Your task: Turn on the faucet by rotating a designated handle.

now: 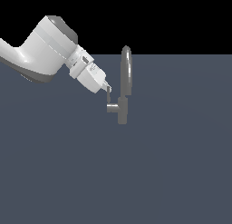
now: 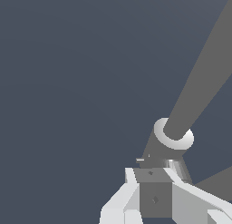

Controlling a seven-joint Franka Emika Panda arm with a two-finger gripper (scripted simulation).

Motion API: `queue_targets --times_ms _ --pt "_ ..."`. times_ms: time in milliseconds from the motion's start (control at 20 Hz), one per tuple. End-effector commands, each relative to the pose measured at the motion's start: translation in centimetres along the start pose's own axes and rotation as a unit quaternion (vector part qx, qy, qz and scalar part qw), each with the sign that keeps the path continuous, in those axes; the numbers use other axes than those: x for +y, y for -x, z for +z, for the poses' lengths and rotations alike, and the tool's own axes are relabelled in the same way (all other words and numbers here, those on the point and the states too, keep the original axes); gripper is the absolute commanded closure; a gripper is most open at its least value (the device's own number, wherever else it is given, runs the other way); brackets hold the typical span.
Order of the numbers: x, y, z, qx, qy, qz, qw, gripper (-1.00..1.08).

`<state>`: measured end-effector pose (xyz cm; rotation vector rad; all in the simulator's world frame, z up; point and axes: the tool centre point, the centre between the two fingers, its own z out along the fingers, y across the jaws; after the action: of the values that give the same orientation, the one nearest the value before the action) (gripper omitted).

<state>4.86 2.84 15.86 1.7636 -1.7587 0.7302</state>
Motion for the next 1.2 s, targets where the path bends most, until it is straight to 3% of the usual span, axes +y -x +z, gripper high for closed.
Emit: queue_targets --times_ms 0,1150 --pt "0.5 -0.1 -0.1 0.000 0.000 0.000 1.0000 1.08" --pt "6.4 0.0 -0.2 0.001 -0.003 -0.001 1.0000 1.08"
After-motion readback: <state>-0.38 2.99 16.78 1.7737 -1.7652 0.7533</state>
